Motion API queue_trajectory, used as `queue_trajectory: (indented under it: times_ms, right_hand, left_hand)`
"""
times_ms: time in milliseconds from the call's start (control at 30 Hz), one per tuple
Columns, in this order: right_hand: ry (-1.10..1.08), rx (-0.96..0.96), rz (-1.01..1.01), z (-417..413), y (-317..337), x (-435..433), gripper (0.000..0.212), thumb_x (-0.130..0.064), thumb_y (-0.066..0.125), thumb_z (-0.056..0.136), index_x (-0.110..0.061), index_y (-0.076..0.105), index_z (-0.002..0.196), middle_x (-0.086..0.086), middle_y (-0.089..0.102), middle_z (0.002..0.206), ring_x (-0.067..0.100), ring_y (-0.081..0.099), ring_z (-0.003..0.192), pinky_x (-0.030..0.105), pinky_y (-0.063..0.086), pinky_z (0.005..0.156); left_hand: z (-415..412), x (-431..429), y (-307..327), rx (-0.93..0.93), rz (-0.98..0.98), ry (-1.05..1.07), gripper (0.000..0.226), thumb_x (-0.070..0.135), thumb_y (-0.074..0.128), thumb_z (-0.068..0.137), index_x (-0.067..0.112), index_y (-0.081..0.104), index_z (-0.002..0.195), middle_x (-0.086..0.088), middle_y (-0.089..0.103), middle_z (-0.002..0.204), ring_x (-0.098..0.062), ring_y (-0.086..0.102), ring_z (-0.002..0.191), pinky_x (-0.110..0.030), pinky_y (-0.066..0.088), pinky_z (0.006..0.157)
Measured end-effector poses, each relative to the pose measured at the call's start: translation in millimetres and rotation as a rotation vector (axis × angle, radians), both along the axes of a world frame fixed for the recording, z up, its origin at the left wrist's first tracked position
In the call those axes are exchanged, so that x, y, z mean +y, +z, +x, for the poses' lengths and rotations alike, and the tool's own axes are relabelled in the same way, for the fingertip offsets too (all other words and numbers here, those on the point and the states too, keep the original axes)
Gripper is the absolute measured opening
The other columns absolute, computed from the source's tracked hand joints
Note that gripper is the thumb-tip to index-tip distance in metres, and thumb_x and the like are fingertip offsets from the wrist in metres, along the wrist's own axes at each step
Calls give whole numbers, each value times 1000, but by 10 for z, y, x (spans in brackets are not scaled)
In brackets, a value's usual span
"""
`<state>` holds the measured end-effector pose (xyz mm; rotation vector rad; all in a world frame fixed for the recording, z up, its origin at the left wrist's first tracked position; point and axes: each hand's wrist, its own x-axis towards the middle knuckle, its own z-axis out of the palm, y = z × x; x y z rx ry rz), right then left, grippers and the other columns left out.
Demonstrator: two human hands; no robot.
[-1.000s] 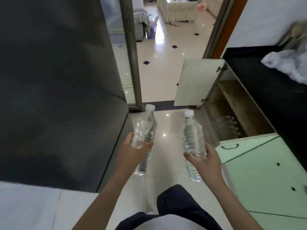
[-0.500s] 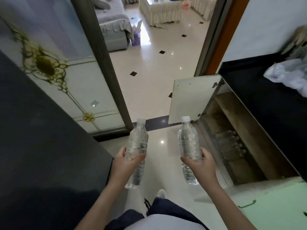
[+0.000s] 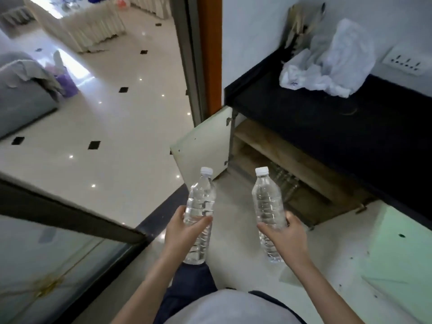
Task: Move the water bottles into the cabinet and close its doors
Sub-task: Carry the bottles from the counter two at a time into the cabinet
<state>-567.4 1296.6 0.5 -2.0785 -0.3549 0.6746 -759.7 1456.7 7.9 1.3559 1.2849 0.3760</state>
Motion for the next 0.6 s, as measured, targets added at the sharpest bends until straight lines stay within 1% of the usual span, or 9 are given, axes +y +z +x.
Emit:
queue_trajectory:
  times_ms: [67, 167, 233, 267, 300, 367, 433, 533, 600]
  right_hand:
    - [-111, -9, -2, 38, 27, 152, 28, -17, 87, 66, -13, 65, 82, 1, 68, 72, 0, 63, 58, 8, 42, 48]
    - [-282, -5, 38, 114, 178, 382, 25, -19, 85, 66, -12, 65, 79, 5, 69, 66, 7, 63, 50, 22, 51, 50]
    - [-384, -23, 56, 166, 294, 509, 23, -14, 83, 70, -8, 63, 79, 6, 67, 63, 5, 59, 46, 16, 47, 44]
    - [-426, -46, 64, 202, 333, 560, 22, -14, 82, 70, -9, 62, 80, 5, 67, 63, 6, 60, 47, 15, 46, 44]
    - [-466, -69, 72, 244, 363, 603, 23, -18, 83, 69, -12, 63, 80, 5, 68, 67, 9, 63, 54, 18, 50, 48]
    - [-548, -89, 70, 334, 345, 632, 28, -31, 84, 64, -22, 64, 81, 2, 70, 79, 15, 69, 70, 31, 58, 62]
    - [-615, -92, 66, 409, 294, 622, 30, -36, 83, 61, -24, 64, 82, 0, 69, 84, 17, 69, 76, 39, 59, 67]
    - [-710, -92, 34, 559, 172, 617, 34, -40, 83, 59, -28, 63, 83, -2, 68, 86, 17, 67, 80, 39, 57, 69]
    - [-739, -72, 13, 675, -3, 597, 33, -34, 85, 61, -29, 62, 84, -3, 64, 88, 15, 65, 80, 33, 54, 67]
  left_hand:
    - [219, 319, 13, 16, 3, -131, 39, 37, 85, 70, 31, 65, 103, 12, 75, 87, -5, 72, 78, -31, 56, 73]
    - [620, 806, 138, 55, 64, -336, 32, 40, 80, 74, 34, 63, 100, 10, 74, 86, -6, 70, 77, -28, 51, 68]
    - [899, 1097, 226, 61, 101, -452, 30, 39, 80, 76, 29, 61, 97, 6, 72, 84, -11, 69, 76, -30, 51, 66]
    - [1044, 1221, 261, 59, 113, -507, 32, 40, 80, 76, 27, 60, 96, 5, 72, 83, -13, 69, 75, -32, 53, 66]
    - [1192, 1327, 271, 51, 119, -560, 34, 41, 81, 75, 25, 60, 96, 4, 71, 82, -16, 69, 73, -34, 55, 67]
    - [1473, 1482, 236, 51, 136, -633, 34, 42, 81, 75, 24, 58, 93, 3, 69, 78, -20, 68, 70, -35, 56, 66]
    - [1712, 1568, 170, 49, 175, -666, 31, 43, 82, 74, 31, 56, 88, 7, 68, 76, -18, 68, 72, -35, 56, 66]
    - [2002, 1588, -8, 53, 137, -673, 31, 42, 83, 71, 34, 59, 89, 10, 70, 75, -14, 69, 72, -35, 56, 67]
    - [2149, 1554, -190, 74, 80, -676, 32, 40, 84, 71, 30, 61, 90, 8, 71, 76, -15, 70, 70, -35, 55, 66]
